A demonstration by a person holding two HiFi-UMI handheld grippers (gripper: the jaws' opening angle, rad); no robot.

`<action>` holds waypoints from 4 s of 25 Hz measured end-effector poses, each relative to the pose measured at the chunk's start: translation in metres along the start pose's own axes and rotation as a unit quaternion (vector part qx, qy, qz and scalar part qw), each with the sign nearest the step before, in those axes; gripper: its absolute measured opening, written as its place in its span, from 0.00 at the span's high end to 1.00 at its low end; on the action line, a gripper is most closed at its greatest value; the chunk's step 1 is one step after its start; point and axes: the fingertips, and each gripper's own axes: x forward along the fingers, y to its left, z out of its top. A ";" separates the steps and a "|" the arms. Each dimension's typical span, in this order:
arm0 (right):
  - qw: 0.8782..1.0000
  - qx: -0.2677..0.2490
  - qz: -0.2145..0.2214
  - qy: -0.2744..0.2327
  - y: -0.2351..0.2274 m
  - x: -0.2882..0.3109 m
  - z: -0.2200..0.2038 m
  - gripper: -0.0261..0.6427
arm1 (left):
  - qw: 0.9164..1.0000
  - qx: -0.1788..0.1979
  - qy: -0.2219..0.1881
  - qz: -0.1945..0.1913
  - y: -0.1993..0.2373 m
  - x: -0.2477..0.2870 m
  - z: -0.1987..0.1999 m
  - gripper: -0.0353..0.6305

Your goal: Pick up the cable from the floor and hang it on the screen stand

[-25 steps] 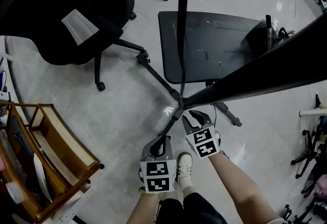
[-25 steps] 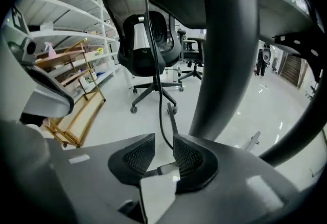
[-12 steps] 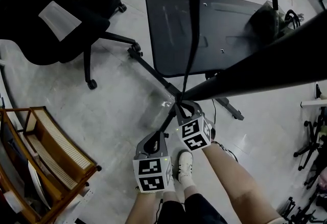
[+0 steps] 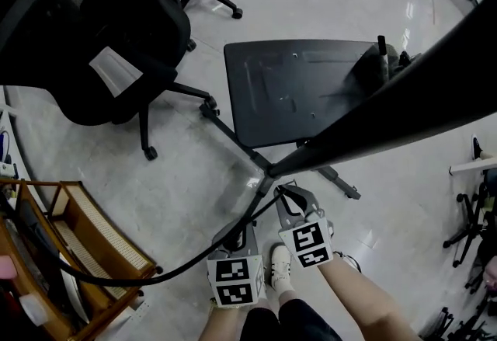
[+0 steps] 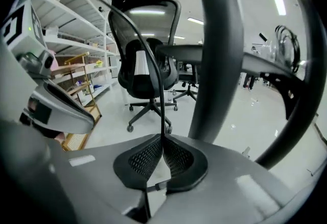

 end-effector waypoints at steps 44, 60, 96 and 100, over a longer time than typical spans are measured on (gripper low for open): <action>0.899 -0.054 -0.308 -0.306 -0.259 -0.675 0.623 0.94 | 0.883 0.276 -0.335 -0.181 -0.475 -0.488 0.585 0.94; 0.920 -0.131 -0.302 -0.215 -0.356 -0.669 0.703 0.94 | 0.901 0.225 -0.356 -0.102 -0.477 -0.479 0.680 0.94; 0.935 0.099 -0.156 -0.302 -0.275 -0.501 0.318 0.96 | 0.925 0.192 -0.322 -0.065 -0.409 -0.280 0.391 0.94; 0.940 0.096 -0.152 -0.289 -0.274 -0.496 0.312 0.96 | 0.930 0.189 -0.306 -0.073 -0.412 -0.268 0.381 0.94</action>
